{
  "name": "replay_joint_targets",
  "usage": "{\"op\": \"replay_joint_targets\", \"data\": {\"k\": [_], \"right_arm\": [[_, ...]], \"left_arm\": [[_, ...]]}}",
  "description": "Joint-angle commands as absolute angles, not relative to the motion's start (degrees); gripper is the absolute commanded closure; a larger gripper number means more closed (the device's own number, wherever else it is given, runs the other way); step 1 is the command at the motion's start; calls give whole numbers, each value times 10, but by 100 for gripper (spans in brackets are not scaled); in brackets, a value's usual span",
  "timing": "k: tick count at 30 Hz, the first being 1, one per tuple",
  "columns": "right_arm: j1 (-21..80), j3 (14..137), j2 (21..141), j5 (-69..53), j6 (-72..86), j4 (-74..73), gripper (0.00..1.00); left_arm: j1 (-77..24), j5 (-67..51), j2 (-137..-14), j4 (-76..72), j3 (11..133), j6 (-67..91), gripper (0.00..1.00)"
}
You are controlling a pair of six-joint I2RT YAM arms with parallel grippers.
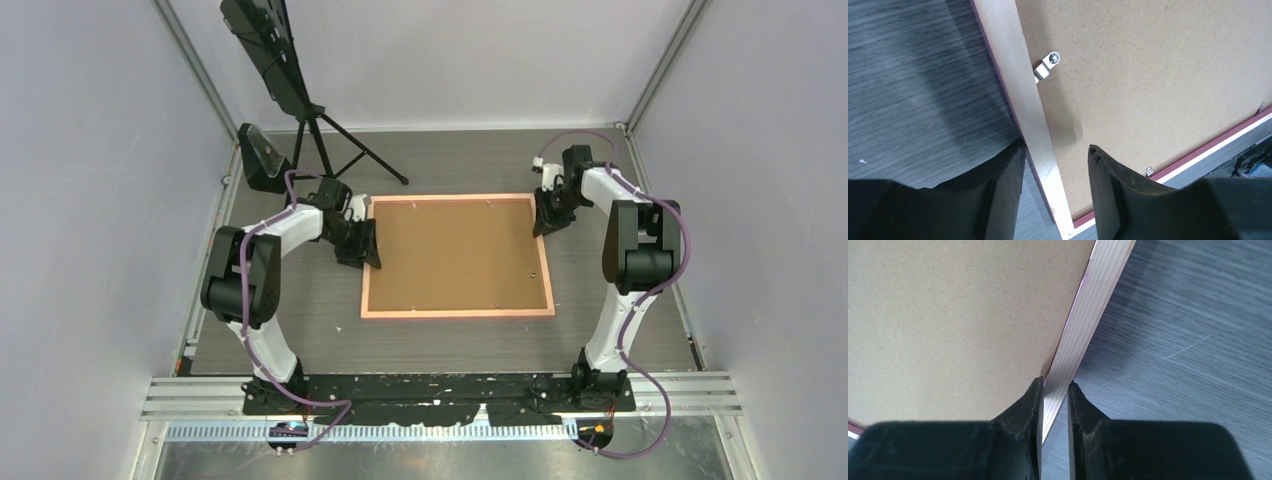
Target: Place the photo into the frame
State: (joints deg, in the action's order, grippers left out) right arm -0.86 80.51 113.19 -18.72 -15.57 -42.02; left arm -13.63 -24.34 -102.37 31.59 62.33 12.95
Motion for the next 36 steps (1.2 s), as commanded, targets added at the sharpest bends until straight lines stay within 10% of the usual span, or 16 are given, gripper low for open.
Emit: {"op": "replay_joint_targets", "data": {"k": [1, 15, 25, 36], "right_arm": [[32, 822, 1138, -206, -203, -408, 94], [57, 804, 1112, -218, -239, -416, 94], [57, 750, 1036, -180, -261, -404, 42], [57, 644, 915, -176, -328, -415, 33]], "left_arm": [[-136, -259, -1004, 304, 617, 132, 48], [-130, -245, -996, 300, 613, 132, 43], [-120, -249, -1000, 296, 613, 131, 42], [-119, -249, -1009, 295, 615, 130, 42]]}}
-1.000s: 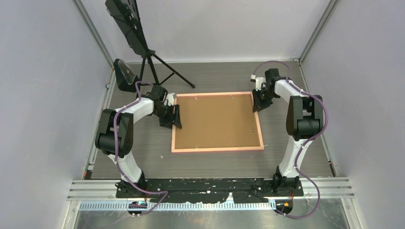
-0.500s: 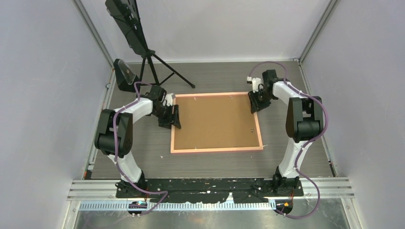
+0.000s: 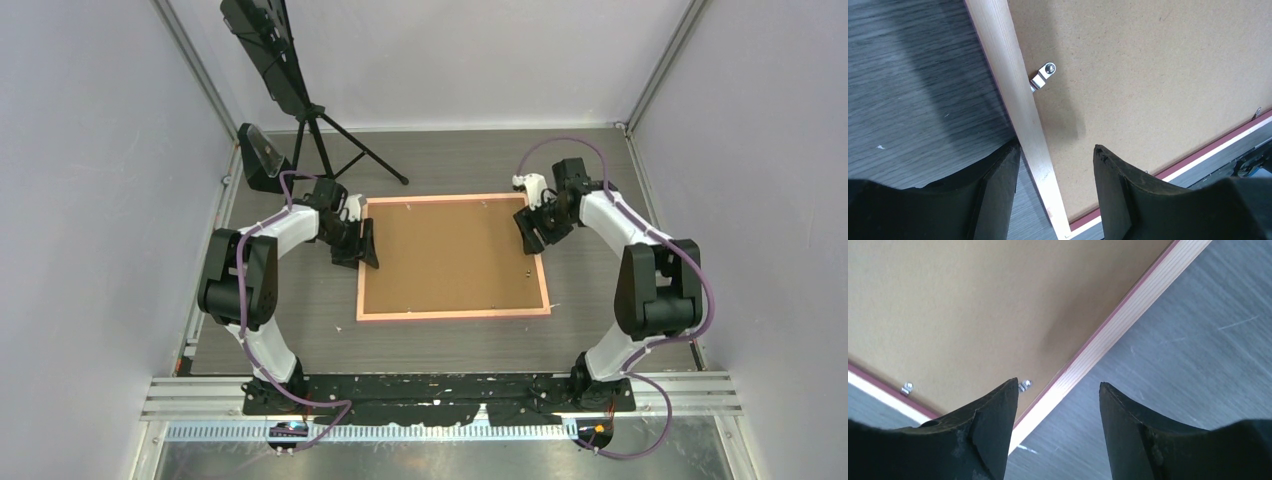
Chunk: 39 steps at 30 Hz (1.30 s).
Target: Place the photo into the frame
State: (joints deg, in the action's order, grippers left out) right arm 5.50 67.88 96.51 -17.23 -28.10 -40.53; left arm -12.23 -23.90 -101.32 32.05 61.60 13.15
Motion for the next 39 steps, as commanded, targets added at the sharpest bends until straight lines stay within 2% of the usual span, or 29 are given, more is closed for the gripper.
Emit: {"op": "replay_joint_targets", "data": {"k": [1, 12, 39], "right_arm": [[57, 627, 908, -172, -334, -415, 33], [57, 549, 876, -172, -376, -393, 34], [72, 533, 922, -157, -364, -337, 38]], "left_arm": [[-119, -249, -1009, 296, 616, 130, 42], [-118, -249, -1019, 299, 619, 127, 42], [-118, -254, -1031, 301, 623, 125, 43]]}}
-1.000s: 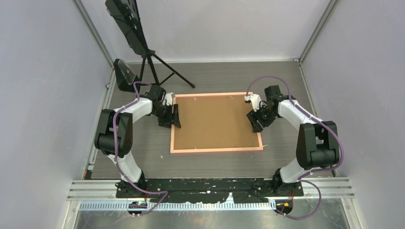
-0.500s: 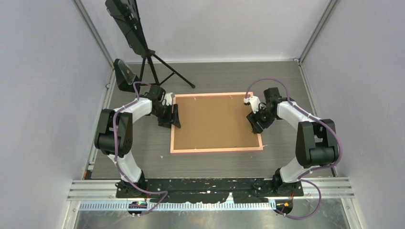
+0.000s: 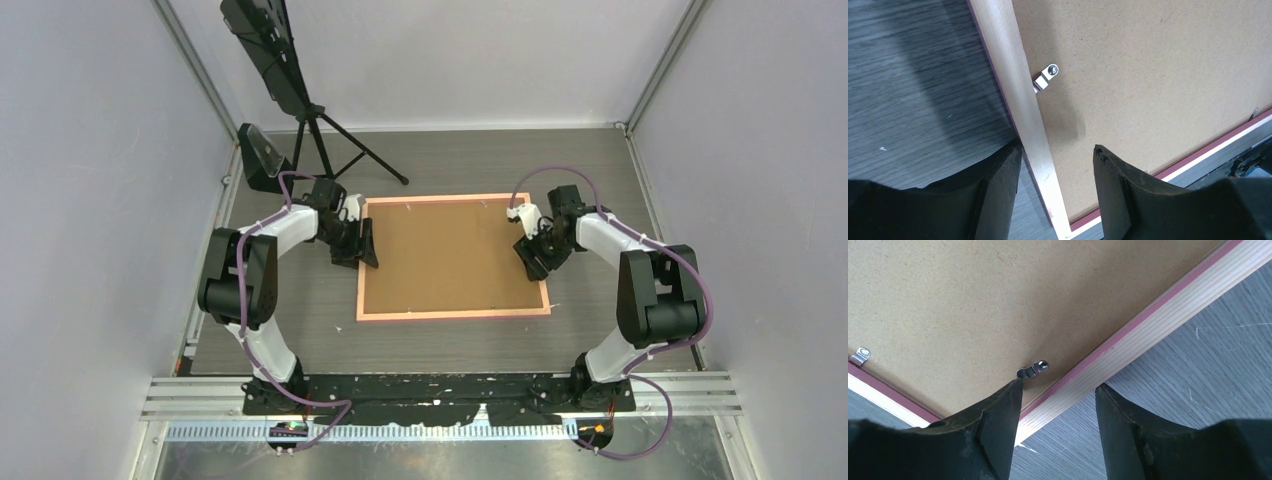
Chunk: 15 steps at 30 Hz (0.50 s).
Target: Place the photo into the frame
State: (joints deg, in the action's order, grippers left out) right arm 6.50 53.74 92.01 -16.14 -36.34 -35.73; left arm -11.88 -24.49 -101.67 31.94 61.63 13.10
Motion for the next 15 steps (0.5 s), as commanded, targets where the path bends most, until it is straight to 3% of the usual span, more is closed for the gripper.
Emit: {"op": "replay_joint_targets", "data": {"k": [1, 15], "right_arm": [[73, 533, 922, -157, -362, -335, 39], [76, 543, 933, -164, -331, -302, 48]], "left_arm": [[-118, -254, -1031, 302, 624, 125, 43], [-118, -255, -1032, 303, 624, 124, 43]]}}
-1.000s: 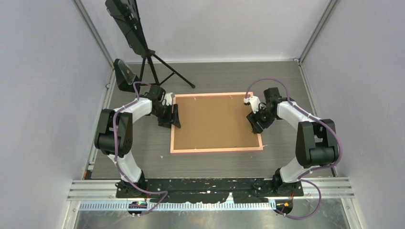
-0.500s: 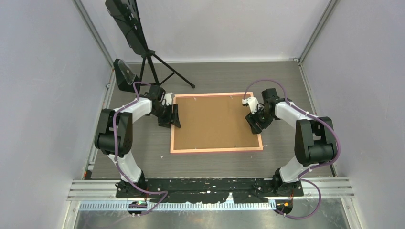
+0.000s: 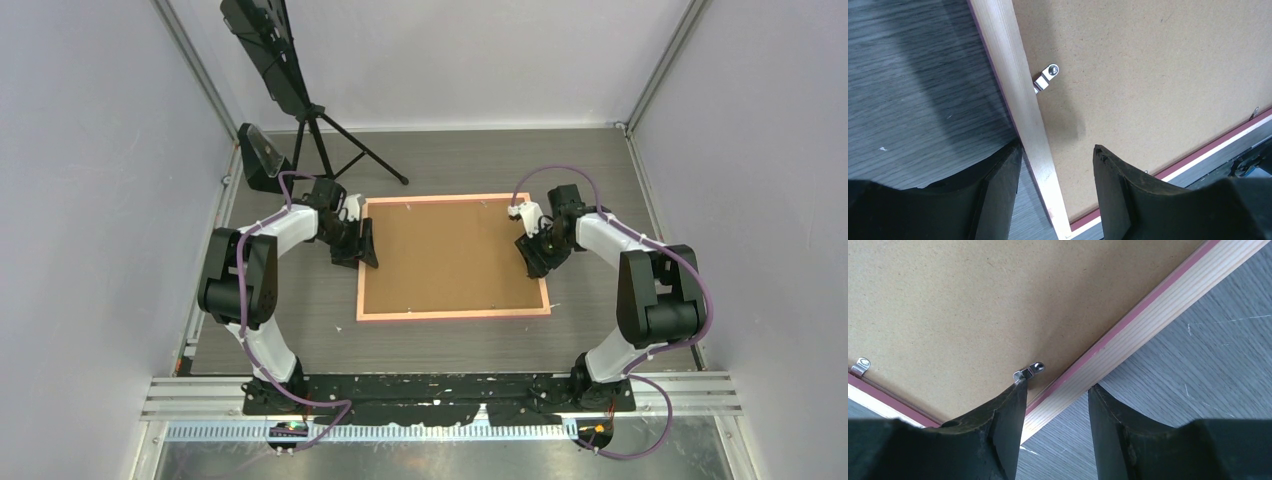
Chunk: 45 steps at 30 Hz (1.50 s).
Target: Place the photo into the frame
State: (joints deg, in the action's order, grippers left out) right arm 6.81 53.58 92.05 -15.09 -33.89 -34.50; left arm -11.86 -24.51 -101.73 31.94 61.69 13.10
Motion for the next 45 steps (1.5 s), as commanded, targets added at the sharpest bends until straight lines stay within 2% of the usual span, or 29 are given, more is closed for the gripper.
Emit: {"op": "replay_joint_targets", "data": {"k": [1, 14, 45], "right_arm": [[77, 544, 935, -167, -329, -302, 48], [82, 559, 955, -187, -313, -298, 45], [80, 628, 1004, -188, -213, -268, 47]], "left_arm": [[-118, -256, -1033, 304, 624, 124, 43], [-118, -254, -1038, 305, 626, 123, 43], [-118, -257, -1055, 313, 633, 118, 43]]}}
